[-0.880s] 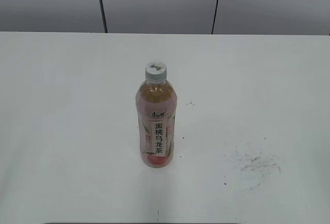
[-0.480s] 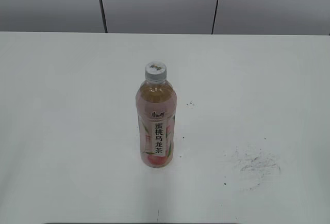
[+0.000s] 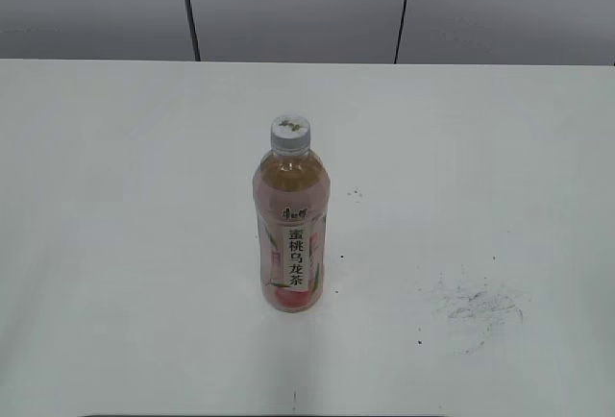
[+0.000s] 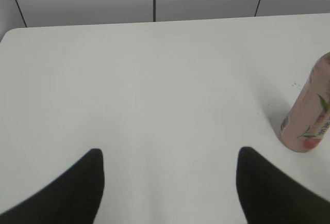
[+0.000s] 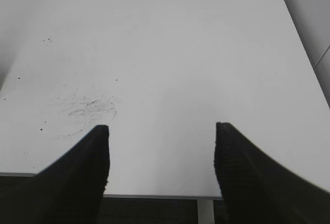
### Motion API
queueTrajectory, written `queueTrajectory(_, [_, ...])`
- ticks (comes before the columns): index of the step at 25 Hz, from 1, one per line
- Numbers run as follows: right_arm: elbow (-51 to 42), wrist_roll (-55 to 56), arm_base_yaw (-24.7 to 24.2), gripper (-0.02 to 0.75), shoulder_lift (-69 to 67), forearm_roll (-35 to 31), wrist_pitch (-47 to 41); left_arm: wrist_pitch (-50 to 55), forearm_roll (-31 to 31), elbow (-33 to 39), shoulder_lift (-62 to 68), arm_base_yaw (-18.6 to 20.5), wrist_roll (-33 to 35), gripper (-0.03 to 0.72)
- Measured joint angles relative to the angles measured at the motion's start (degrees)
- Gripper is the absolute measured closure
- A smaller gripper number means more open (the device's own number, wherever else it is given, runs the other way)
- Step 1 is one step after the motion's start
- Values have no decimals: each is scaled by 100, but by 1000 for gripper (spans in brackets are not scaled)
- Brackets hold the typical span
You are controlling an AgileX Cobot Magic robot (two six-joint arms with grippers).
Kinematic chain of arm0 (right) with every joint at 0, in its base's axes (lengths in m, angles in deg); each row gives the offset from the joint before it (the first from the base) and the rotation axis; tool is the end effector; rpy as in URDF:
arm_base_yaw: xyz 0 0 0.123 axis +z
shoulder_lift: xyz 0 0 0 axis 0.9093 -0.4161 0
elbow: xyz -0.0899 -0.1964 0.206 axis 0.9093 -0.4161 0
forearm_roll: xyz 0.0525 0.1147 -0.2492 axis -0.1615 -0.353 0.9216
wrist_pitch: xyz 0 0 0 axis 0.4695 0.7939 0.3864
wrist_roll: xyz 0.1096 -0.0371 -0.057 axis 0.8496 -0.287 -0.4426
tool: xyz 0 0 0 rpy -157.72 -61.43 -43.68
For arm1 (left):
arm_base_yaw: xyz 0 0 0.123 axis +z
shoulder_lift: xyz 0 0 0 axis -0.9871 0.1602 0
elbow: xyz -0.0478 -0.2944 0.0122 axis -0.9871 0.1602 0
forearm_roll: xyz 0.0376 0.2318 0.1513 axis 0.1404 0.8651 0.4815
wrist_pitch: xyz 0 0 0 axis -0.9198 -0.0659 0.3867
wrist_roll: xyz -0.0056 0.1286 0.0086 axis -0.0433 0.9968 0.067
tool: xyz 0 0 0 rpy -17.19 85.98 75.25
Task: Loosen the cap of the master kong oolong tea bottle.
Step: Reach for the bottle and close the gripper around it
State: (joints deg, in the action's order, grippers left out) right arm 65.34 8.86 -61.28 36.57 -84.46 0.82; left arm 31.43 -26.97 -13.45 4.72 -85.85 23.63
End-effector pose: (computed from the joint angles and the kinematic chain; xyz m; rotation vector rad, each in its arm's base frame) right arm 0.0352 0.0026 0.2738 -0.1640 2.0545 -0.0093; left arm 0.0329 -0.0044 0.2982 0.0807 1.9403 -0.0792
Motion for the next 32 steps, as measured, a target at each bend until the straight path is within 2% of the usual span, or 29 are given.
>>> queueTrajectory(11, [0,0,0,255,0,0,0,-212,0,-60,112,0,36,209])
queueTrajectory(18, [0,0,0,255,0,0,0,-2607,-68,-71,871,0,36,209])
queueTrajectory(26, [0,0,0,255,0,0,0,-4426,-694,50,2779,-11,104,217])
queueTrajectory(29, [0,0,0,255,0,0,0,-5201,-745,50,3583,-128,124,218])
queueTrajectory(32, [0,0,0,255,0,0,0,-5990,-806,50,4422,-406,129,219])
